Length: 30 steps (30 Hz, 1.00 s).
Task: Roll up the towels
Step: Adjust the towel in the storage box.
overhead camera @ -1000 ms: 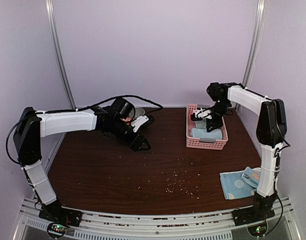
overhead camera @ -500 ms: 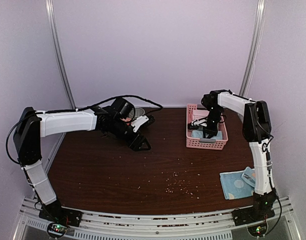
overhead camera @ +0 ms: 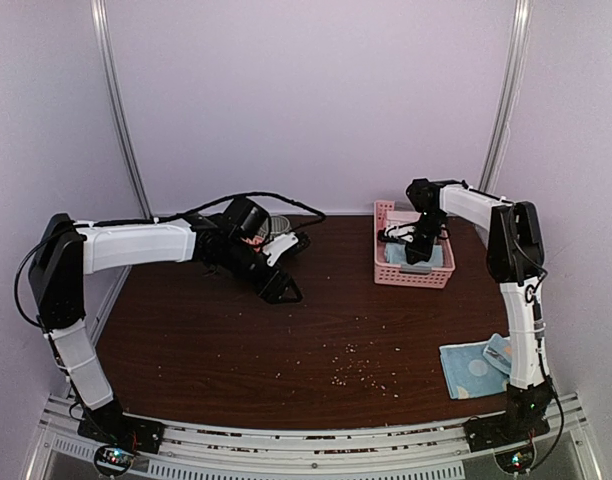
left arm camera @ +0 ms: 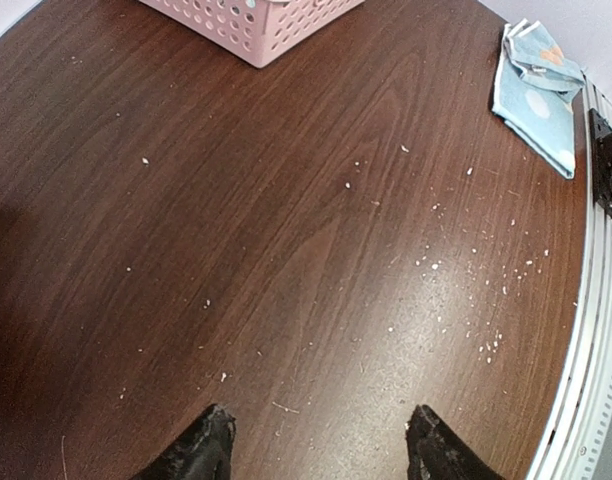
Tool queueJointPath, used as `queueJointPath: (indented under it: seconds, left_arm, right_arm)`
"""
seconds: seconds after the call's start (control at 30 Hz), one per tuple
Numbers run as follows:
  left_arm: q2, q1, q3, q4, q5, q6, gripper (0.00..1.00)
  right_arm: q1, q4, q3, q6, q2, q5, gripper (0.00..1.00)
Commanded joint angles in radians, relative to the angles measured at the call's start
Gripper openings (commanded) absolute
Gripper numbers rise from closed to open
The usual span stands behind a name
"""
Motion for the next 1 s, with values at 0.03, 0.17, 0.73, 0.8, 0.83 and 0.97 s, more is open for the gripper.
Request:
queueJointPath:
  seconds: [0.03, 0.17, 0.73, 0.8, 0.83, 0.97]
  left_arm:
    - [0.01, -0.002, 0.009, 0.012, 0.025, 0.013, 0.61]
    - [-0.002, -0.002, 0.009, 0.012, 0.014, 0.013, 0.61]
    - [-0.213, -0.01, -0.048, 0.158, -0.073, -0.039, 0.98]
    - [-0.264, -0.015, -0.092, 0.2, -0.112, -0.071, 0.98]
    - [-0.286, -0.016, -0.12, 0.237, -0.119, -0.093, 0.98]
    - [-0.326, -0.019, -0.243, 0.37, -0.173, -0.162, 0.98]
  right_arm:
    - [-0.006, -0.002, -0.003, -0.007, 0.007, -0.001, 0.01]
    - [-0.006, 0.003, -0.06, 0.016, -0.087, -0.019, 0.12]
    - [-0.012, 0.102, -0.257, 0.326, -0.565, -0.042, 0.42]
    - [-0.012, 0.184, -0.363, 0.404, -0.688, 0.011, 0.97]
    - [-0.014, 0.235, -0.423, 0.448, -0.749, 0.044, 1.0]
    - [-0.033, 0.29, -0.705, 0.482, -0.939, 0.055, 1.0]
